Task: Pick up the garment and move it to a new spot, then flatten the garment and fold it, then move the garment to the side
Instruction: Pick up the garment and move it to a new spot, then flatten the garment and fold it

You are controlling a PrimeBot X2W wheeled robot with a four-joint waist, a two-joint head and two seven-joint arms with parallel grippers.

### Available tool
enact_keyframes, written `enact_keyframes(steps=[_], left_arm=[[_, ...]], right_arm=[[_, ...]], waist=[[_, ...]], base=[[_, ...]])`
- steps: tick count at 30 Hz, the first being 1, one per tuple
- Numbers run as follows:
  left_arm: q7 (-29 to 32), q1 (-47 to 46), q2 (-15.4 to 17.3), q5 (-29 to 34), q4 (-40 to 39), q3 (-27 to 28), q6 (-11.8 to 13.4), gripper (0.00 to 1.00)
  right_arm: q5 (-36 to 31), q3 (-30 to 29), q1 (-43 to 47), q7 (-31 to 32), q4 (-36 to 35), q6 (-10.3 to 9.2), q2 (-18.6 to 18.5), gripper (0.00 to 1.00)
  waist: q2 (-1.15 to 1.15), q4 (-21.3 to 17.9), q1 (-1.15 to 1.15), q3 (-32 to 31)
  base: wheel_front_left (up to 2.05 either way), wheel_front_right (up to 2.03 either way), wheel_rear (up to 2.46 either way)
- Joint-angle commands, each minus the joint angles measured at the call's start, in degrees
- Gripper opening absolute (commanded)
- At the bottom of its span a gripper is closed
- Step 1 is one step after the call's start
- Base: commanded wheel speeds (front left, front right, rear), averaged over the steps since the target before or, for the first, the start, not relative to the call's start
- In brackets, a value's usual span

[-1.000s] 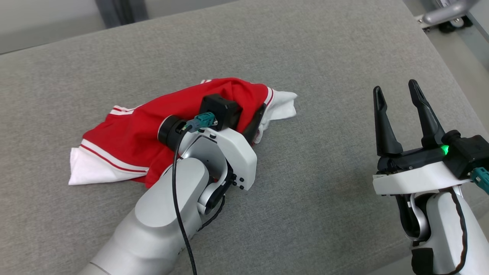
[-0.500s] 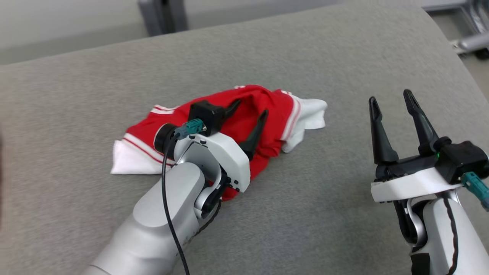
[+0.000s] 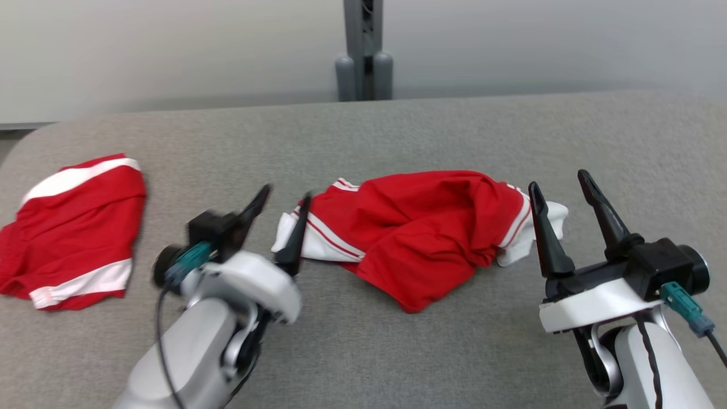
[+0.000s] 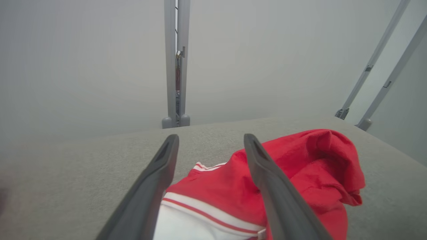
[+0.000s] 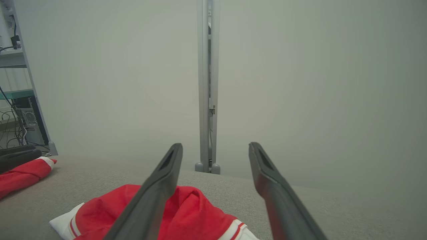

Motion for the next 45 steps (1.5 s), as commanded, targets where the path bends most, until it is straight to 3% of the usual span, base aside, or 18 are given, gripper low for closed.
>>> enact_keyframes(steps=[1,6,12,16,24,30,39,45], left_arm=[[-0.62,3.06,1.77,0.6,-1.54,1.62,0.93,1.0],[-0.87,12.57,5.32,5.35,-9.77,8.47,2.74,1.0],[-0.9,23.14,3.18,11.09,-17.72,16.68,3.31,1.0],[-0.91,28.2,-0.28,14.16,-20.03,21.21,1.23,1.0],[-0.91,28.51,-4.19,20.05,-18.14,25.13,-3.79,1.0],[-0.92,27.89,-6.15,22.66,-16.21,26.43,-6.63,1.0],[-0.92,26.4,-8.07,24.59,-15.66,26.4,-8.35,1.0],[-0.92,25.39,-8.46,23.94,-15.24,24.76,-9.1,1.0]], right_arm=[[-0.36,0.18,1.17,-0.09,-0.08,0.01,-0.48,1.0],[-0.18,1.75,3.11,-0.09,-0.03,0.01,-0.52,1.0],[0.61,2.78,4.91,-0.09,0.41,0.01,-0.47,1.0],[1.38,3.05,5.51,-0.09,0.71,0.01,-0.47,1.0],[1.7,7.69,1.43,0.29,3.15,0.01,-0.79,1.0],[4.65,15.79,-7.97,5.88,9.31,0.0,-4.87,1.0],[13.81,29.09,-23.37,20.17,21.32,0.0,-12.96,1.0],[22.0,38.6,-29.9,28.2,25.62,0.0,-18.49,1.0]], waist=[[0.0,2.18,0.0,-2.09],[0.0,2.73,0.0,-2.97],[0.0,2.72,0.0,-3.88],[0.0,3.07,0.0,-4.06],[0.0,4.55,0.0,-3.71],[0.0,6.86,0.0,-3.14],[0.0,13.61,0.0,-0.98],[0.0,17.91,0.0,0.89]], base=[[0.0,0.0,0.0],[0.0,0.0,0.0],[0.0,0.0,0.0],[0.0,0.0,0.0],[0.0,0.0,0.0],[0.0,0.0,0.0],[0.0,0.0,0.0],[0.0,0.0,0.0]])
